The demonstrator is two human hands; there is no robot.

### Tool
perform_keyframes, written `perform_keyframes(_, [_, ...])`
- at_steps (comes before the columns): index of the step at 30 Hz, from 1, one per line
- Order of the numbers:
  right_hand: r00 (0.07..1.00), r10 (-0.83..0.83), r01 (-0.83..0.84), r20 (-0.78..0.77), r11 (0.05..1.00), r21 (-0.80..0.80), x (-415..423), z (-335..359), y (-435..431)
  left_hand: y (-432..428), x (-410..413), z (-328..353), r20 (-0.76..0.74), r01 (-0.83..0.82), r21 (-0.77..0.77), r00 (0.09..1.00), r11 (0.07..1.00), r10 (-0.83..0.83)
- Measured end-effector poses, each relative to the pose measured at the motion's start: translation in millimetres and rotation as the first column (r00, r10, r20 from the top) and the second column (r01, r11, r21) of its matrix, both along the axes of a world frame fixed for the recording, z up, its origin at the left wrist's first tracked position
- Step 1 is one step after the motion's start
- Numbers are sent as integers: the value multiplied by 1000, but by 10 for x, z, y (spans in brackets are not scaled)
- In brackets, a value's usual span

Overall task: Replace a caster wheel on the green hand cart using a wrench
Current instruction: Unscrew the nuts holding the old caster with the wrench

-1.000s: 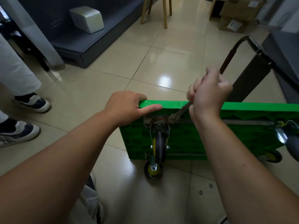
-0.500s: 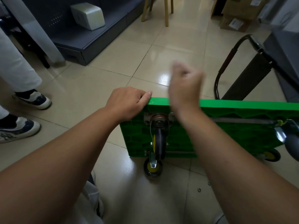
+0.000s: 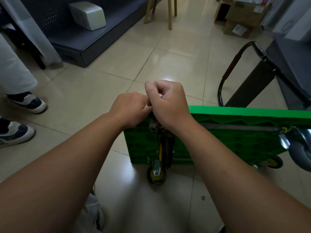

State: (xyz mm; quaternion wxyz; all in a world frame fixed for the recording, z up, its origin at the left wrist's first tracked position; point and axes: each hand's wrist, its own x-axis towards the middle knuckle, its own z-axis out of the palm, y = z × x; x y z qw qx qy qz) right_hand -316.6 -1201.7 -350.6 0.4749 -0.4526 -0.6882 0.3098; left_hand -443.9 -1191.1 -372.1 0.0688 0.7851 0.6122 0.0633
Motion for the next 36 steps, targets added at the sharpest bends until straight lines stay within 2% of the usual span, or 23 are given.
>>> perform_keyframes(2, [999, 44, -44, -1, 999, 3, -6, -18, -39, 1, -3, 0, -33, -16, -7, 999, 1000, 16])
perform_keyframes(4, [984, 57, -58, 168, 998, 3, -96, -34, -63, 12, -2, -30, 1, -84, -70, 996, 994, 84])
perform_keyframes(6, [929, 82, -82, 360, 996, -15, -138, -30, -110, -6, -37, -67, 150, -148, -198, 972, 969, 179])
perform_keyframes(8, [908, 144, -149, 392, 989, -19, -105, -19, -146, -33, -56, -65, 361, -148, -207, 907, 967, 216])
perform_keyframes(9, [907, 178, -184, 381, 983, -20, -76, 23, -161, -33, -44, -48, 408, -137, -165, 892, 977, 195])
perform_keyframes(10, [931, 194, -193, 310, 981, -32, -28, 84, -158, -18, -26, -43, 361, -120, -133, 918, 984, 161])
perform_keyframes(11, [976, 162, -153, 143, 985, -74, 51, 160, -119, 6, -14, -54, 236, -92, -70, 966, 993, 106])
perform_keyframes(12, [991, 83, -100, -109, 982, -159, 171, 264, -60, 23, -2, -79, 120, -57, 11, 991, 998, 55])
perform_keyframes(13, [912, -8, -108, -410, 960, -258, 328, 382, 1, 38, 9, -79, 58, -26, 65, 998, 998, 22])
perform_keyframes(14, [747, -87, -160, -659, 938, -306, 511, 479, 54, 49, 2, -99, 44, -9, 86, 999, 996, 5])
perform_keyframes(15, [577, -144, -179, -804, 938, -297, 695, 539, 92, 75, -21, -140, 47, -7, 98, 999, 995, 3])
perform_keyframes(16, [467, -175, -148, -867, 951, -272, 846, 559, 107, 87, -23, -162, 49, -10, 102, 999, 995, 5])
perform_keyframes(18, [379, -219, -64, -899, 963, -262, 1011, 499, 91, 94, -30, -198, 49, -7, 111, 999, 994, 2])
perform_keyframes(23, [268, -288, -13, -919, 953, -302, 1087, 288, 36, 112, -20, -187, 36, -8, 129, 999, 992, 3])
perform_keyframes(26, [288, -304, -10, -908, 947, -320, 1106, 217, 7, 112, -22, -199, 35, -5, 130, 999, 991, 1])
perform_keyframes(30, [313, -369, 75, -875, 928, -364, 1032, 44, -34, 136, -24, -215, 40, -10, 136, 999, 991, 5])
perform_keyframes(36, [315, -337, 121, -887, 941, -315, 989, -15, -1, 155, -32, -242, 21, -3, 159, 1000, 987, 0])
